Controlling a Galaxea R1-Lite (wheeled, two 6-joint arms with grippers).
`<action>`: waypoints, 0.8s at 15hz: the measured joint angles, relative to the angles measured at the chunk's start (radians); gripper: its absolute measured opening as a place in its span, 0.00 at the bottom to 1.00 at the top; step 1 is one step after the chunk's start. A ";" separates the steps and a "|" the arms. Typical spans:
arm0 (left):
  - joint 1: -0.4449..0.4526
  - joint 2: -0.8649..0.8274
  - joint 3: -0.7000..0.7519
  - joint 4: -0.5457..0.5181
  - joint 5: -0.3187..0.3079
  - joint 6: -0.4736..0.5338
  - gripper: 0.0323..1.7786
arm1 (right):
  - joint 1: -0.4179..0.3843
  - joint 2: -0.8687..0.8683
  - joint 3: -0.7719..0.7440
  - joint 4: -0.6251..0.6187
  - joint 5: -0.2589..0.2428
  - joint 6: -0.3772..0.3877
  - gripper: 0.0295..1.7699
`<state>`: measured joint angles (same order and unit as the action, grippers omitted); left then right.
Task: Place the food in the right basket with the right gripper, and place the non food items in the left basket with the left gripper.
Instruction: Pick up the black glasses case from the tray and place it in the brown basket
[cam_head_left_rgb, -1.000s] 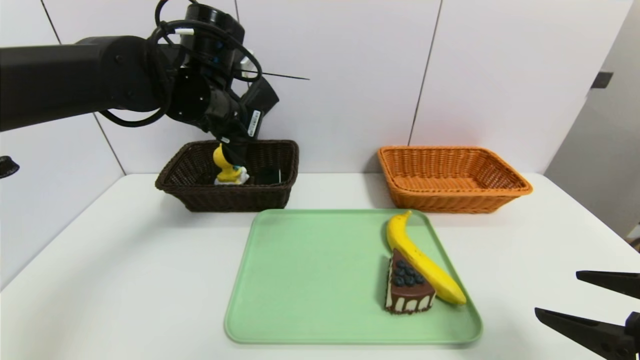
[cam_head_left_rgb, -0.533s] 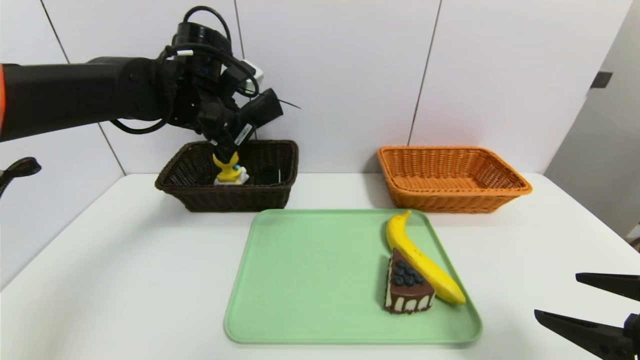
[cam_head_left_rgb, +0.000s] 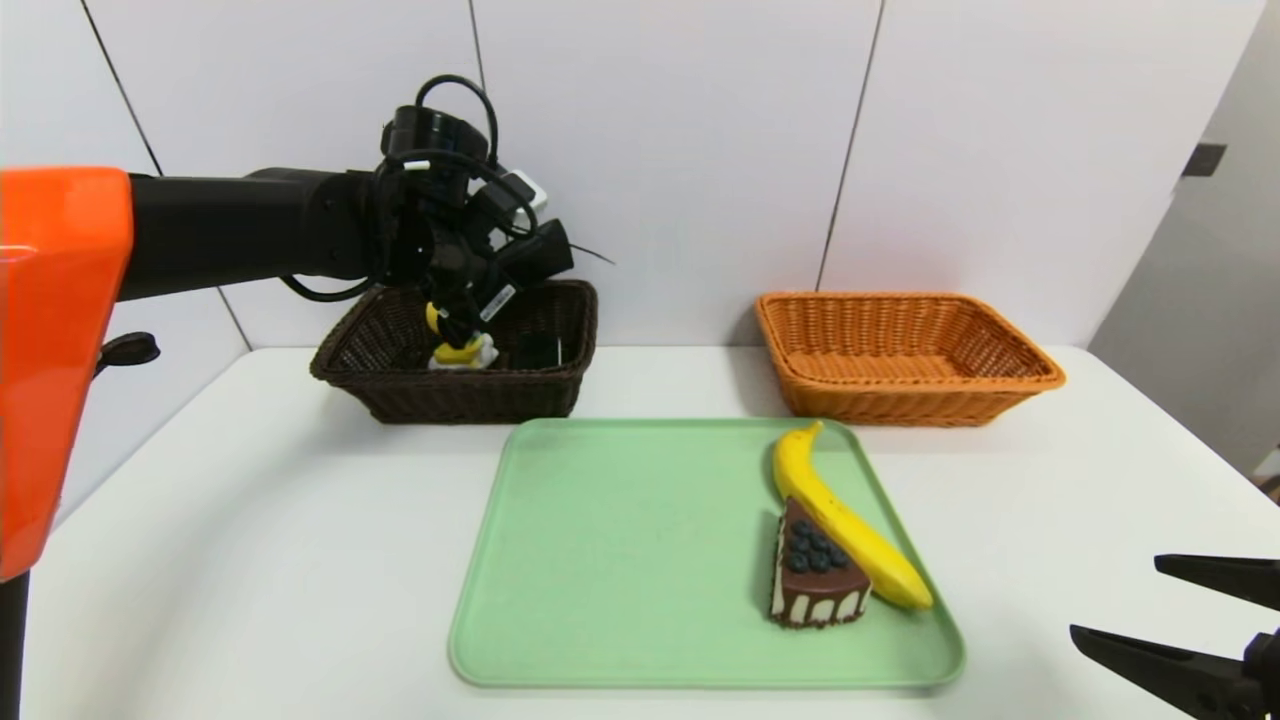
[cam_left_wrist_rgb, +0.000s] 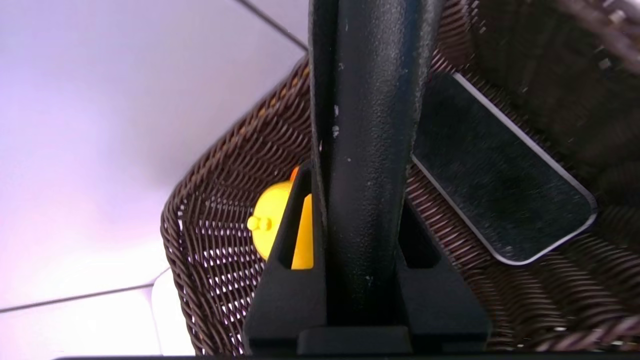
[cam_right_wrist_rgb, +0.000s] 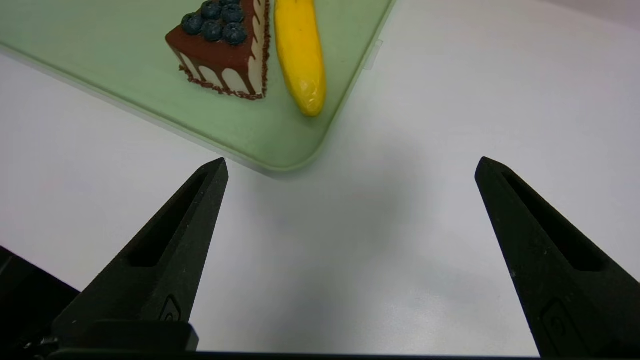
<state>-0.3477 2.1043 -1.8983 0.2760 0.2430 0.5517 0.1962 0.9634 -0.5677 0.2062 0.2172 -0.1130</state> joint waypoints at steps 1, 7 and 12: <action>-0.002 -0.001 0.010 0.000 -0.001 -0.001 0.17 | -0.001 0.000 0.000 0.000 0.000 -0.001 0.97; -0.008 -0.003 0.074 -0.010 -0.004 -0.004 0.17 | -0.003 0.000 0.001 0.000 0.000 -0.001 0.97; -0.010 -0.002 0.082 -0.010 -0.004 -0.007 0.34 | -0.005 0.000 0.001 0.000 0.000 -0.001 0.97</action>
<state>-0.3574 2.1023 -1.8164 0.2660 0.2389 0.5449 0.1915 0.9630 -0.5662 0.2062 0.2174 -0.1140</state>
